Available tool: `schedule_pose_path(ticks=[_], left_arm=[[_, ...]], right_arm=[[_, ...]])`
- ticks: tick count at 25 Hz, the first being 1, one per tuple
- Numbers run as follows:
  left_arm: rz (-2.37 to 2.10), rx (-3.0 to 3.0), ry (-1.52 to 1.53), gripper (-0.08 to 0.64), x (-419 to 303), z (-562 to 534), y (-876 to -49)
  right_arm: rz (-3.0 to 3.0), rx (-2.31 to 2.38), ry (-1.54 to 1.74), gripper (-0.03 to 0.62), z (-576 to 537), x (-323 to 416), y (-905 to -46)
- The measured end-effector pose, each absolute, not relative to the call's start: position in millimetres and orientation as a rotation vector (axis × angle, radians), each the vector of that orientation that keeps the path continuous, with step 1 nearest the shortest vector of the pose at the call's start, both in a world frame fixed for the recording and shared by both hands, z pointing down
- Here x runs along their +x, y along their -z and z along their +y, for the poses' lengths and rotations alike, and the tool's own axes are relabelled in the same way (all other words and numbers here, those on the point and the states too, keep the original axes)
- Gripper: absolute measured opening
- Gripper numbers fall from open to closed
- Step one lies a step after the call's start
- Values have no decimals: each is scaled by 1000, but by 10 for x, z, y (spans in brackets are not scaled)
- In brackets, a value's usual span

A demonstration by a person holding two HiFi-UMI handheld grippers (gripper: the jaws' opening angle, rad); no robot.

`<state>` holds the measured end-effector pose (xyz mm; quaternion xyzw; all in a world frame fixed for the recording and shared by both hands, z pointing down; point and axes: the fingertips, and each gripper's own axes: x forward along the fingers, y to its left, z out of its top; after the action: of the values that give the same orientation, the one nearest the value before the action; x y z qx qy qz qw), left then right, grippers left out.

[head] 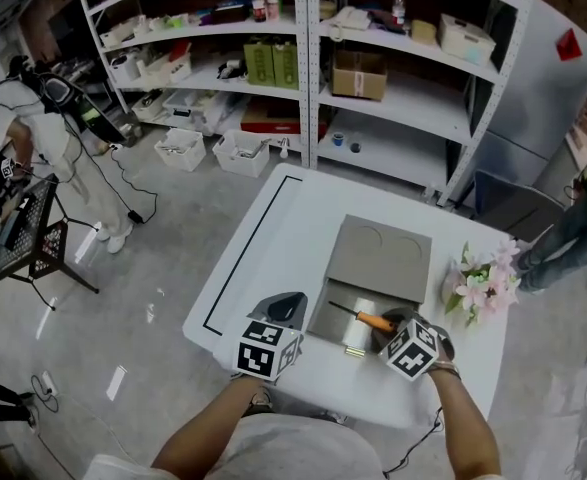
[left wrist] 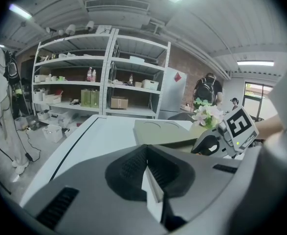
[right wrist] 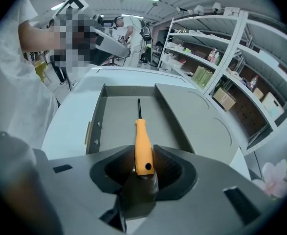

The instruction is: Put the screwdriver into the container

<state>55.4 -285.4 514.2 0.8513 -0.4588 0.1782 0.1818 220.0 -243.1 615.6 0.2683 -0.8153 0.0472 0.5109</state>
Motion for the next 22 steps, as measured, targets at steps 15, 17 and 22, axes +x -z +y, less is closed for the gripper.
schedule_pose_path(ticks=[15, 17, 22], left_arm=[[-1152, 2563, -525, 5, 804, -2900, -4885], [-1143, 2581, -518, 5, 821, -2930, -4826], [-1148, 2616, -485, 5, 823, -2998, -4658]], right_arm=[[-2113, 1168, -352, 65, -2383, 2425, -5518], [-2142, 1272, -387, 55, -2359, 2481, -5361], [-2170, 1535, -422, 38, -2287, 2648, -4939]])
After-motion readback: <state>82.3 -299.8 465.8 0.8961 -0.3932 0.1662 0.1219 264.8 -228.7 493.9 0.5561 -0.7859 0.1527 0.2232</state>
